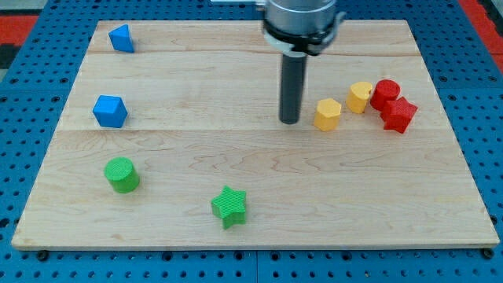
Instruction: Move blue cube slightly to the left
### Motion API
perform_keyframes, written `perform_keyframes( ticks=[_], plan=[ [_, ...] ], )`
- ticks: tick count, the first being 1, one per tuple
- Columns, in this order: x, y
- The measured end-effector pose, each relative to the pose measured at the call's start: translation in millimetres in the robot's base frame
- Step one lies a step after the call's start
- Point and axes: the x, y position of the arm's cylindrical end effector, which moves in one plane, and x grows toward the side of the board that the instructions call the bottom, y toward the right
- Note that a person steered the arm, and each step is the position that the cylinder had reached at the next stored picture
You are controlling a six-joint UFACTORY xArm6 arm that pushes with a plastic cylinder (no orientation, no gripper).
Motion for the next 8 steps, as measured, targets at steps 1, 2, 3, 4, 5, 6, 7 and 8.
perform_keyframes(
  ticks=[1,2,3,4,5,6,7,8],
  plan=[
    [0,40],
    [2,59],
    [10,62],
    [18,62],
    [18,48],
    [18,47],
    [33,37],
    [69,-11]
  ],
)
